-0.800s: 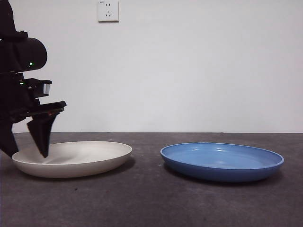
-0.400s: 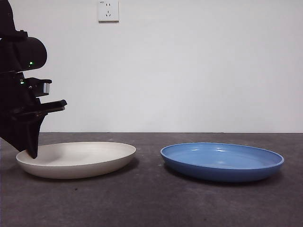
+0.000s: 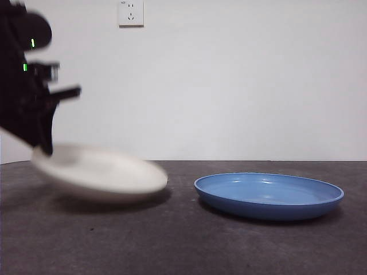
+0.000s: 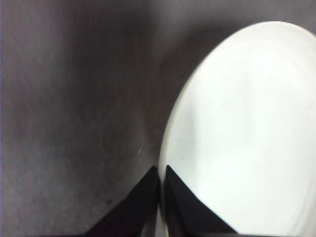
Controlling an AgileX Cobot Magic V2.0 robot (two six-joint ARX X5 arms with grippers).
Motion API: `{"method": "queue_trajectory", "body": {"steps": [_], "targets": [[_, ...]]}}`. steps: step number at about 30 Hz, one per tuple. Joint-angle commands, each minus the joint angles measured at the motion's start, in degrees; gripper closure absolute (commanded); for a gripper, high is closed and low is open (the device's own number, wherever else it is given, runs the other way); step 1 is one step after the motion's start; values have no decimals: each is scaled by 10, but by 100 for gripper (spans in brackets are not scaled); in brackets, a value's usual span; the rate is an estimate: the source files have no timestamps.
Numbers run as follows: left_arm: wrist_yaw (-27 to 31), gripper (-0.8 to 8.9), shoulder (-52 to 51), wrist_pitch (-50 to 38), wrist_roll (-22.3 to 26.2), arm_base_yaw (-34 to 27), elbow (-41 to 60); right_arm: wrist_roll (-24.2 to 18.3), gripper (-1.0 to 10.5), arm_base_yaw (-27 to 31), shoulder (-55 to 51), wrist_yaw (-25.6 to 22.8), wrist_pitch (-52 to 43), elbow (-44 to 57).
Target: Pick up the white plate, put it on the blue plate, put it on desk
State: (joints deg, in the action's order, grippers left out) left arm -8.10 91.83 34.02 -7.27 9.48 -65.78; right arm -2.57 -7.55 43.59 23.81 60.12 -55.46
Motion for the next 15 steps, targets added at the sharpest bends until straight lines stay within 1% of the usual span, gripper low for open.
{"method": "queue_trajectory", "body": {"steps": [1, 4, 7, 15], "targets": [[-16, 804, -29, -6, -14, 10, -16, 4, 490, -2, 3, -1, -5, -10], [-16, 803, -57, -3, -18, 29, -22, 4, 490, -2, 3, -1, -6, -10], [-29, 803, -71, -5, -37, 55, -30, 5, 490, -2, 1, -1, -11, -10], [-28, 802, -41, -30, -67, 151, -79, 22, 490, -2, -5, -1, -14, -12]]}}
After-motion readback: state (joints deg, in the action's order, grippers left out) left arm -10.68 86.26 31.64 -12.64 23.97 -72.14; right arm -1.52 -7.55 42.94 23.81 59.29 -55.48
